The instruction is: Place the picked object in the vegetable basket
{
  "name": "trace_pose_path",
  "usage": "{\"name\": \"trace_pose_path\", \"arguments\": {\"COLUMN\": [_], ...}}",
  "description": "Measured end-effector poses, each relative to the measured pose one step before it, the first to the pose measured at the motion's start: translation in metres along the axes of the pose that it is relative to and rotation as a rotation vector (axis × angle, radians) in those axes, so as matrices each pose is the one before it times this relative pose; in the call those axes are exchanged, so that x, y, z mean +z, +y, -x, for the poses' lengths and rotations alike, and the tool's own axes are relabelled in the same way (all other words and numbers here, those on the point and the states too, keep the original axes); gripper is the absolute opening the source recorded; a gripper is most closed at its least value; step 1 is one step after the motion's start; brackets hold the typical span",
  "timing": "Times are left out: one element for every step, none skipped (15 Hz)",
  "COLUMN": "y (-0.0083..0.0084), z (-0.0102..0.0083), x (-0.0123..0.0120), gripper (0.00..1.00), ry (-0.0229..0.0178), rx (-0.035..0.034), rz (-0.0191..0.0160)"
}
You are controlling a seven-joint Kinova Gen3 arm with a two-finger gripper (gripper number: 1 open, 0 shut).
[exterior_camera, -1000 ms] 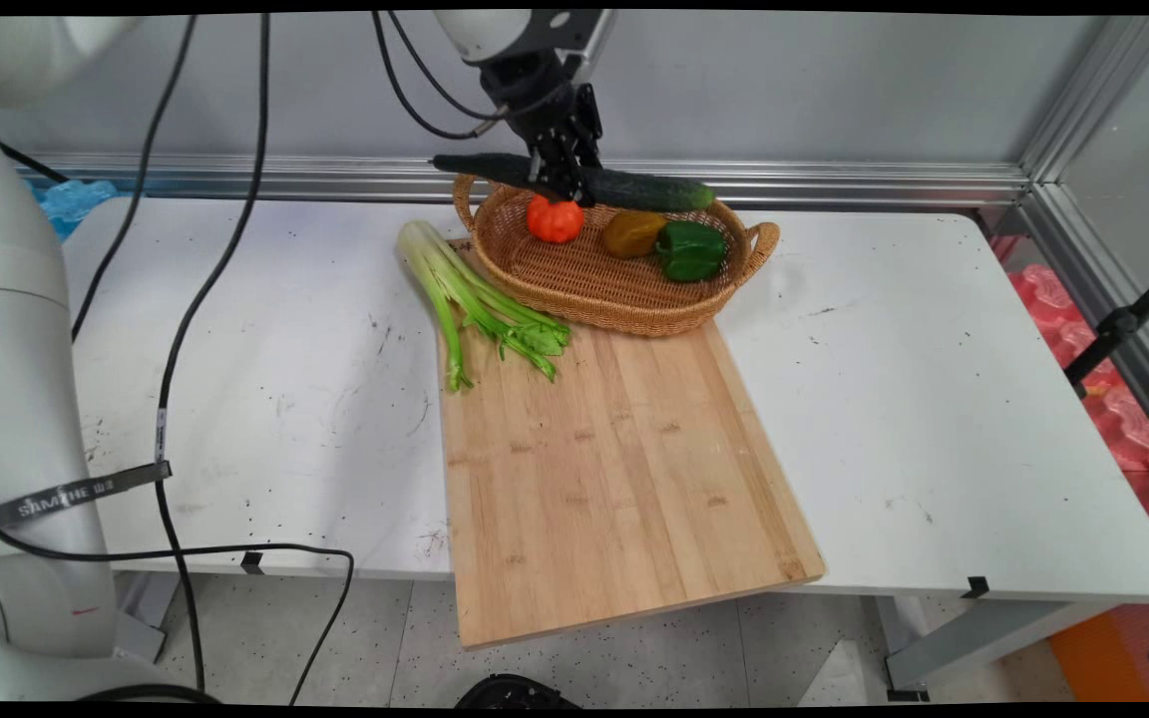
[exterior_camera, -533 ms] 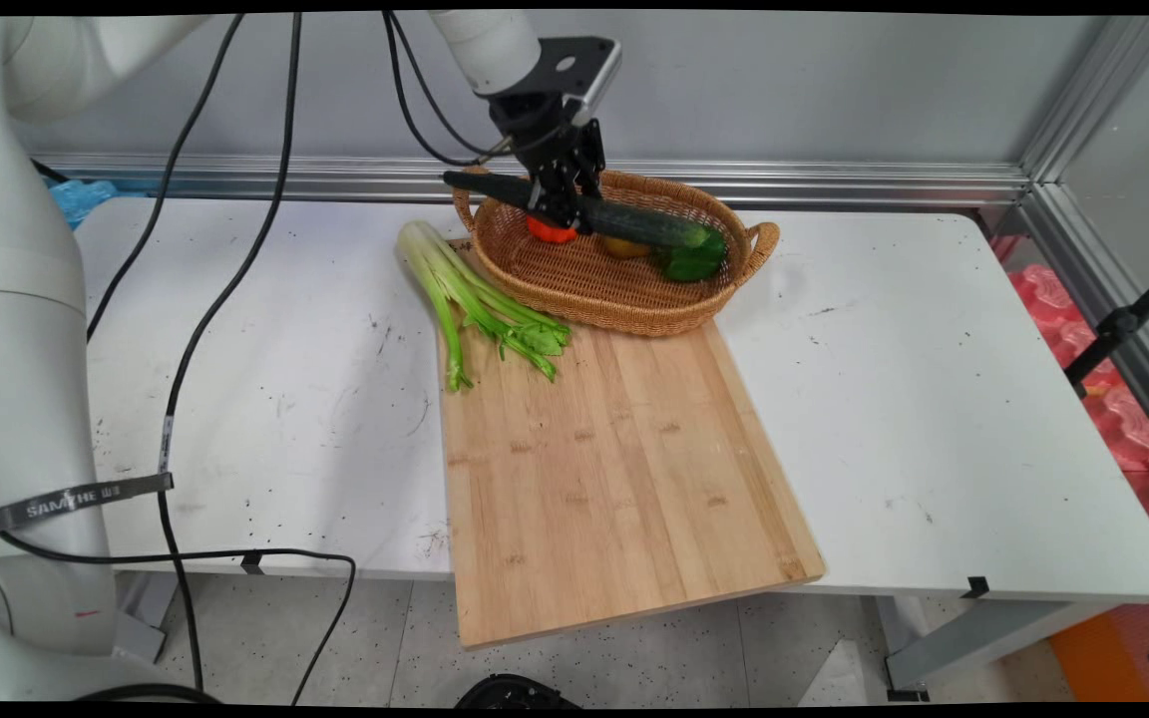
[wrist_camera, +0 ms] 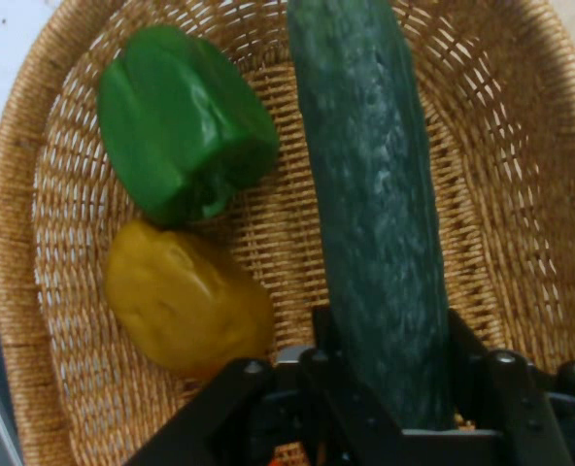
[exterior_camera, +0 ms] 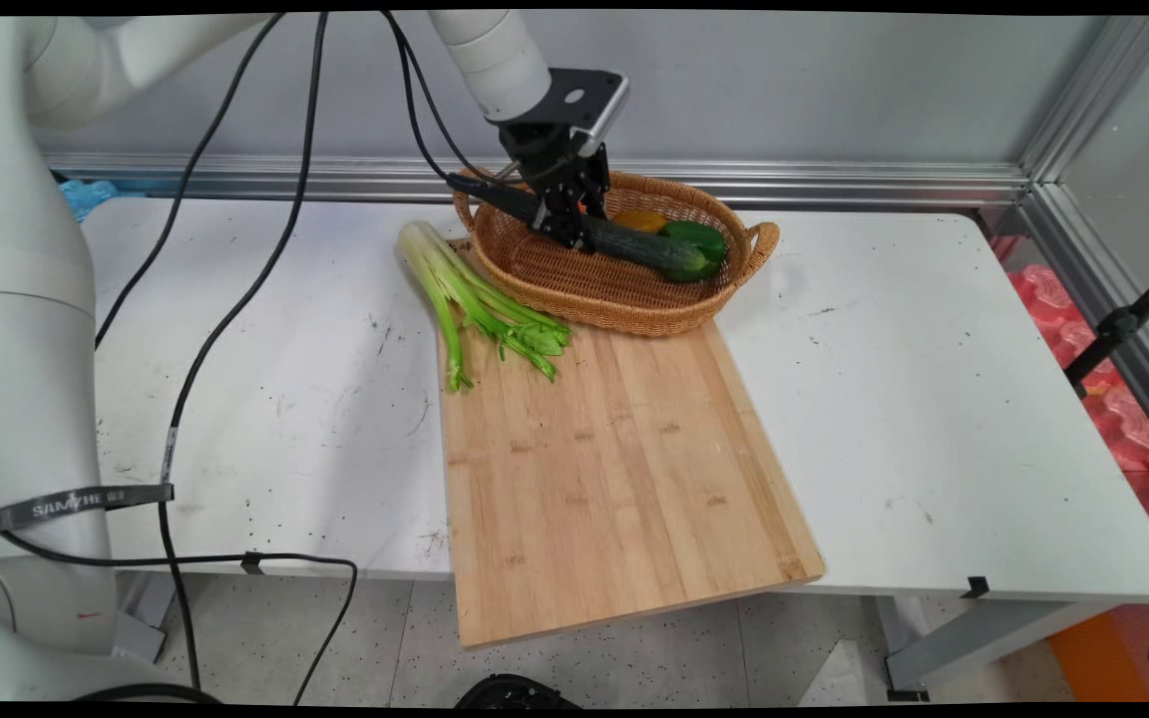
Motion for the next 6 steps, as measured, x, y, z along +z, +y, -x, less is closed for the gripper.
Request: {"name": "trace_pose_path", "arguments": {"y": [0.00048,0.00058,0.00055,0.00071,0.00076,0.00072], "z": [-0.00052,-0.00054,-0.00036,-0.00035,-0.00057,-0.00054], "x": [0.00228,0.00199,0.00152,0.00146,0.00103,0.00068], "gripper": [1.0,1.0,1.0,1.0,1.0,1.0], "ry": [-0.00087,-0.00049,-0.00056,-0.00022,0.0004,0.00075], "rx": [0.00522,0.00472,0.00316,0.00272,0.00229,0.00101], "rz": [0.00012,0.00065,0.00102,0.00118,0.001,0.00072]}}
